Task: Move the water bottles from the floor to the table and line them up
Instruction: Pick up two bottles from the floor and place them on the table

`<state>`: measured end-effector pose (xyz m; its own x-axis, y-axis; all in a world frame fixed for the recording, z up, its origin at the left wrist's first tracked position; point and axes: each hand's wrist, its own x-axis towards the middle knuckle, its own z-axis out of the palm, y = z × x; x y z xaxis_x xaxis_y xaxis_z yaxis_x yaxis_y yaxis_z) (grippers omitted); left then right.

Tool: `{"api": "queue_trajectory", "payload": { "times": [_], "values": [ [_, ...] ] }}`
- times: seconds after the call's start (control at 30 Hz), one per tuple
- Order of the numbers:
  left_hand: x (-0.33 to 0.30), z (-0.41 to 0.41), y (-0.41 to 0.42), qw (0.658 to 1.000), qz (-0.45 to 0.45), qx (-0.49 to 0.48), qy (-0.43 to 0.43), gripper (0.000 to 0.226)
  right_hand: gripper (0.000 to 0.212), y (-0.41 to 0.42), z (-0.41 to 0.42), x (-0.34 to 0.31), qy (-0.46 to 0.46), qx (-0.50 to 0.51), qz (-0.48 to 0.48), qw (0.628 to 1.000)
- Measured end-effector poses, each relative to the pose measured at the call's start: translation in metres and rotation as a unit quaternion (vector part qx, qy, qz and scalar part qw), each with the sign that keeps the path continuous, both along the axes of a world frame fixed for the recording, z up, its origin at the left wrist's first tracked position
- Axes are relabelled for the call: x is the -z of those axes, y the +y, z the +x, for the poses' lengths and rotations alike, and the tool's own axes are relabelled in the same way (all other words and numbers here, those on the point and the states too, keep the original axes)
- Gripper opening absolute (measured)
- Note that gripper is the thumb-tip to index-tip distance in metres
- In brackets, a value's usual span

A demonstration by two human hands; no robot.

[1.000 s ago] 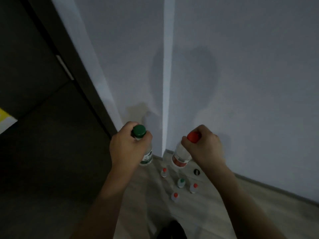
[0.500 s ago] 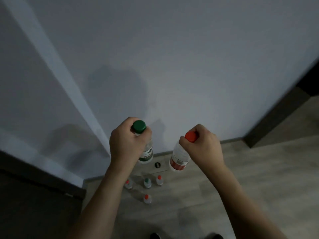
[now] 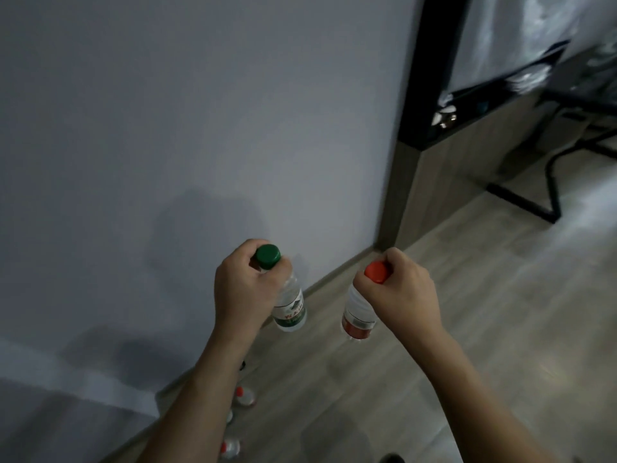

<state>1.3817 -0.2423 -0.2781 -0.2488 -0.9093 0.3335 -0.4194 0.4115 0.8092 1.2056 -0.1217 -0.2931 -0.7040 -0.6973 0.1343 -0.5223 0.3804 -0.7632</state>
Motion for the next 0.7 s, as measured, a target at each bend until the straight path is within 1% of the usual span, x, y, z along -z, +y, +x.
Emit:
{"api": "queue_trajectory", "payload": {
  "times": [0.23,0.37,0.57,0.7],
  "values": [
    [-0.011,-0.141,0.031,0.997,-0.003,0.072,0.020,0.008,0.022,0.062,-0.119,-0.007,0.011,0.076,-0.018,0.997],
    [-0.019,-0.210,0.048,0.992,-0.001,0.121,0.028,0.008,0.027,0.090,-0.174,-0.013,0.020,0.134,-0.027,0.990],
    [-0.021,-0.298,0.064,0.979,0.009,0.202,0.038,0.010,0.025,0.117,-0.243,-0.013,0.022,0.212,-0.032,0.976],
    [-0.014,-0.359,0.061,0.970,0.029,0.240,0.035,0.011,0.023,0.124,-0.293,-0.011,0.012,0.234,-0.033,0.971]
  ]
}}
